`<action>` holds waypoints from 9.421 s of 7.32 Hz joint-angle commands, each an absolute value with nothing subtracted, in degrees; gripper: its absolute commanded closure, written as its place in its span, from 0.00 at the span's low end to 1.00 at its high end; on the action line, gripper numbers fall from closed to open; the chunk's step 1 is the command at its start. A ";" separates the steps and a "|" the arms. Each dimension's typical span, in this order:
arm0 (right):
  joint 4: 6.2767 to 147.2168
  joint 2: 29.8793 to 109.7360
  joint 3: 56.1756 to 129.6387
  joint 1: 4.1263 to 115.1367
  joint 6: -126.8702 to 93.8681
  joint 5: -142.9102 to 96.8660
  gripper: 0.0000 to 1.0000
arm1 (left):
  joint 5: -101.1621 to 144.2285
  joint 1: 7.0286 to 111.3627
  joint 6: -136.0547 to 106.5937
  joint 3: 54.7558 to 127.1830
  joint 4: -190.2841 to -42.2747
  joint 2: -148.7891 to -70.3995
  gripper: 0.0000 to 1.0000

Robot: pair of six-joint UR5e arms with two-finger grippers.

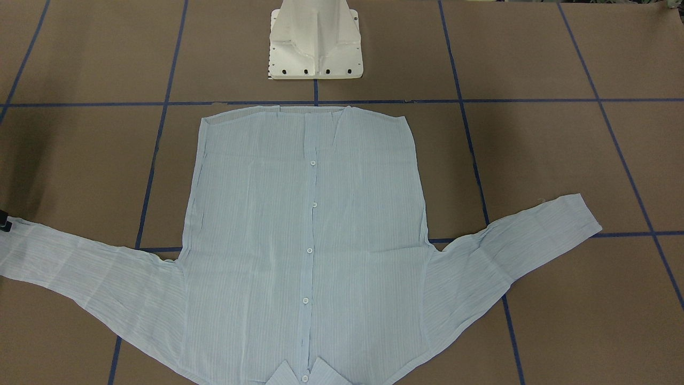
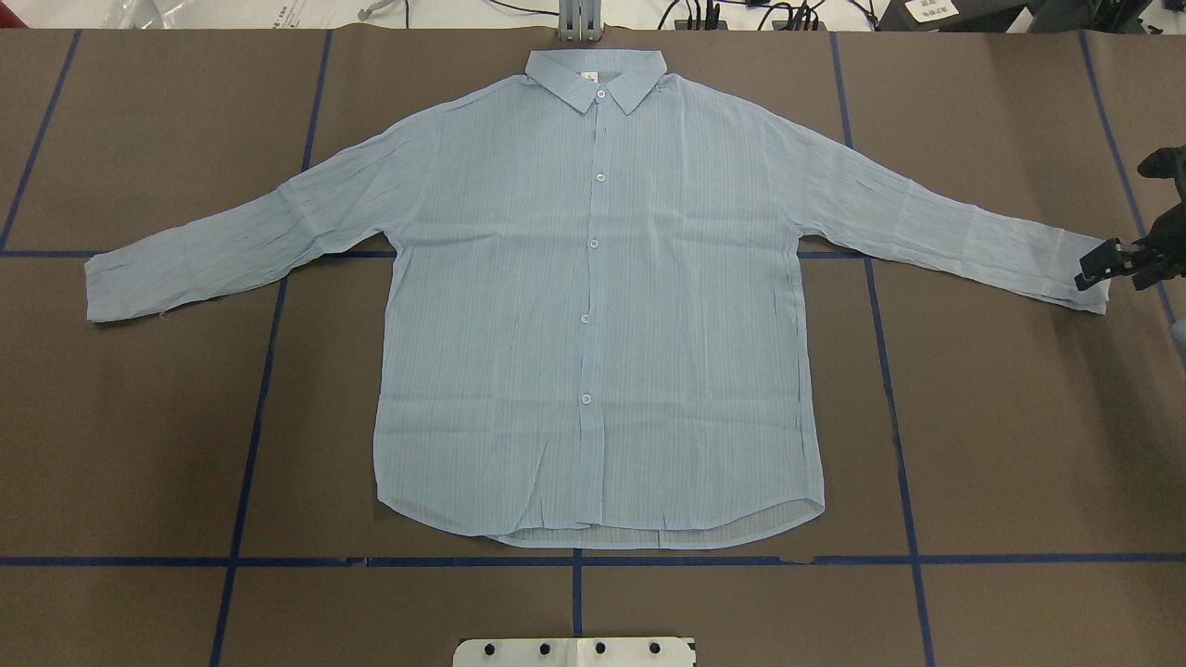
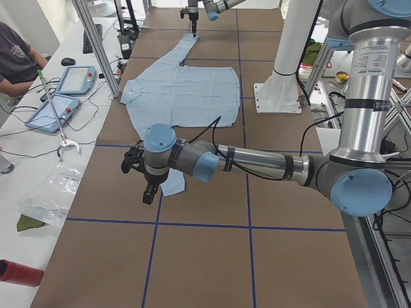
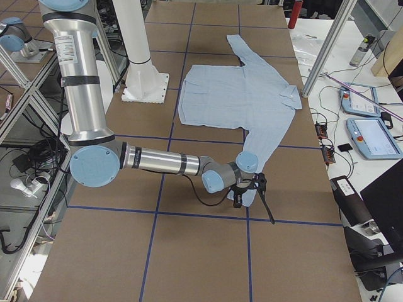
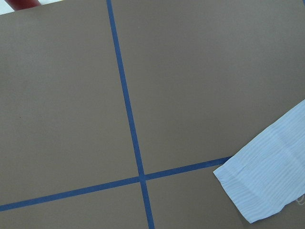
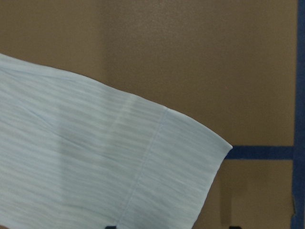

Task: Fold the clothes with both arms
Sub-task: 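Lower the right gripper and grasp the cuff of the sleeve nearest it, then carry the sleeve with the right gripper across the shirt toward the collar, then release the sleeve and raise the right gripper back toward its side, then grasp the cuff of the other sleeve with the left gripper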

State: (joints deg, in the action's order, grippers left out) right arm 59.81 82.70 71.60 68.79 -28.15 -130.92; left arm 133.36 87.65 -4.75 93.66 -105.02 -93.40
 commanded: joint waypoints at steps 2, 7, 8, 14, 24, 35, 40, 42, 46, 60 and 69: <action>59.94 82.71 71.28 68.29 -28.12 -130.96 0.34 | 133.33 87.71 -4.75 93.60 -105.03 -93.43 0.00; 60.03 82.79 71.19 68.29 -28.30 -131.75 0.68 | 133.33 87.63 -4.83 93.52 -105.03 -93.51 0.00; 60.03 82.71 71.28 68.29 -28.30 -131.75 0.73 | 133.33 87.63 -4.92 93.52 -105.03 -93.52 0.00; 60.29 81.74 73.55 68.47 -28.56 -135.78 1.00 | 133.24 87.63 -5.01 93.25 -105.03 -93.87 0.00; 63.97 47.26 76.95 57.33 -48.94 -135.28 1.00 | 133.24 87.71 -5.01 89.31 -106.60 -94.74 0.00; 61.28 24.88 54.93 41.32 -49.39 -114.64 0.89 | 133.33 87.71 -5.10 84.29 -111.01 -94.83 0.00; 60.03 22.76 54.84 35.77 -49.57 -101.51 0.00 | 133.33 87.63 -5.19 81.30 -111.09 -96.94 0.00; 60.47 23.11 55.19 35.95 -54.11 -101.43 0.00 | 133.33 87.54 -8.58 81.03 -111.09 -98.34 0.00; 73.96 31.26 69.39 38.75 -59.69 -102.82 0.00 | 130.80 78.08 -42.47 81.82 -132.05 -96.08 0.01; 87.19 54.58 89.03 54.76 -38.76 -125.77 0.00 | 104.94 52.29 -69.96 87.45 -139.48 -86.66 0.32; 87.19 54.67 88.95 54.67 -39.02 -125.77 0.00 | 104.85 51.15 -69.96 87.28 -139.31 -86.57 0.45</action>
